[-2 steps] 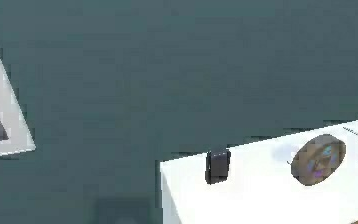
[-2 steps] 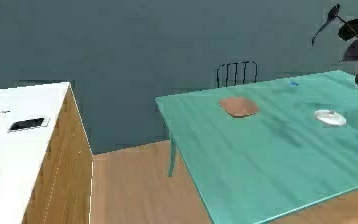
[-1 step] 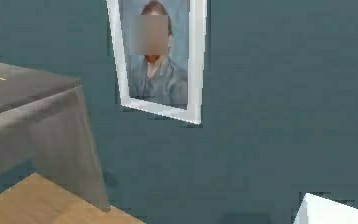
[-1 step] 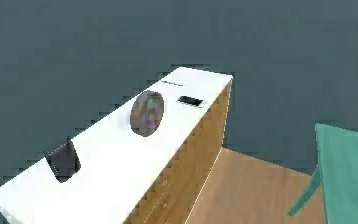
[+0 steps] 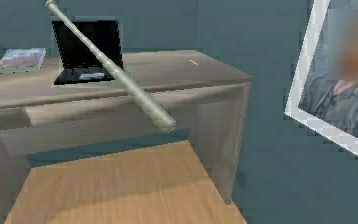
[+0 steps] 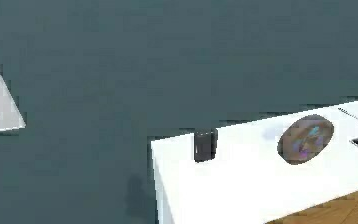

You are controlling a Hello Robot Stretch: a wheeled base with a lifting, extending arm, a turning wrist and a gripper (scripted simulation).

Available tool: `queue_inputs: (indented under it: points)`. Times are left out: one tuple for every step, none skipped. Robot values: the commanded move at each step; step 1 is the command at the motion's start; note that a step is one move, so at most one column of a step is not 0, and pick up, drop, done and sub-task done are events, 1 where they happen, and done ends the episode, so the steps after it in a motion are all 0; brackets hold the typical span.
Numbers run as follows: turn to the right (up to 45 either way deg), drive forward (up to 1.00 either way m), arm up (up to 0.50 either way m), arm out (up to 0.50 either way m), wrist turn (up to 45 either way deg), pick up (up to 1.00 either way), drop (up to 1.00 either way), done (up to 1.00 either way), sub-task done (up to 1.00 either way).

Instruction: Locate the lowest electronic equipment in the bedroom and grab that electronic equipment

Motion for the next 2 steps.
queue_inputs:
  points:
    - [-15.0, 0.0, 0.0, 0.0, 0.0, 0.0, 0.0, 0.0, 0.0]
    - [0.0, 0.1, 0.0, 0.0, 0.0, 0.0, 0.0, 0.0, 0.0]
